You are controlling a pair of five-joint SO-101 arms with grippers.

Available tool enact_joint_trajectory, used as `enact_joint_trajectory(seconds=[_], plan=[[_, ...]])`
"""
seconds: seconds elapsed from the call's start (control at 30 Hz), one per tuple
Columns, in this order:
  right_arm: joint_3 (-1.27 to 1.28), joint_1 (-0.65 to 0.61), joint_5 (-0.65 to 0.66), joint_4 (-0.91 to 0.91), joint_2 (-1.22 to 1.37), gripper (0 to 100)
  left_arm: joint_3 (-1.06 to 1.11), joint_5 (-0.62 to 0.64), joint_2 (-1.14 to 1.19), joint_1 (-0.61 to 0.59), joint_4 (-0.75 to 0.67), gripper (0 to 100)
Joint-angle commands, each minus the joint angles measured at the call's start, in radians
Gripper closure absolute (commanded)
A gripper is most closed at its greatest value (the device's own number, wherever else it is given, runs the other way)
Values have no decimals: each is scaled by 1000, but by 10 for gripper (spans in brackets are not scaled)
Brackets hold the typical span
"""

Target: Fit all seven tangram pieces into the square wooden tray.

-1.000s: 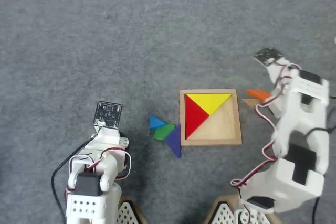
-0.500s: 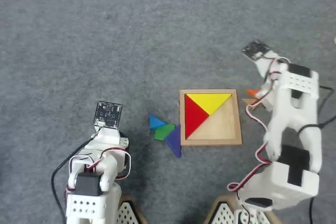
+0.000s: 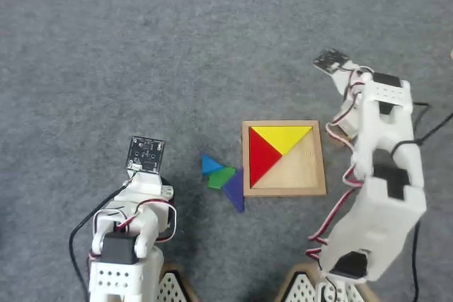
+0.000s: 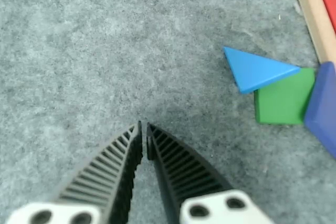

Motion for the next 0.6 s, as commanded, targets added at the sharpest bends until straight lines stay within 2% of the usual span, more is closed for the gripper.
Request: enact_joint_trajectory(seconds=[0.0,0.27,0.43,0.57], plan=[[-63,50,8,13,28,765,-12,-8,-20,-6,6,985],[-66,97,15,12,97,843,-12,-8,-20,-6,6,985],[-66,131,8,54,104,855,-12,-8,-20,-6,6,985],[-66,219,-91,114,93,856,-12,-8,-20,-6,6,985]])
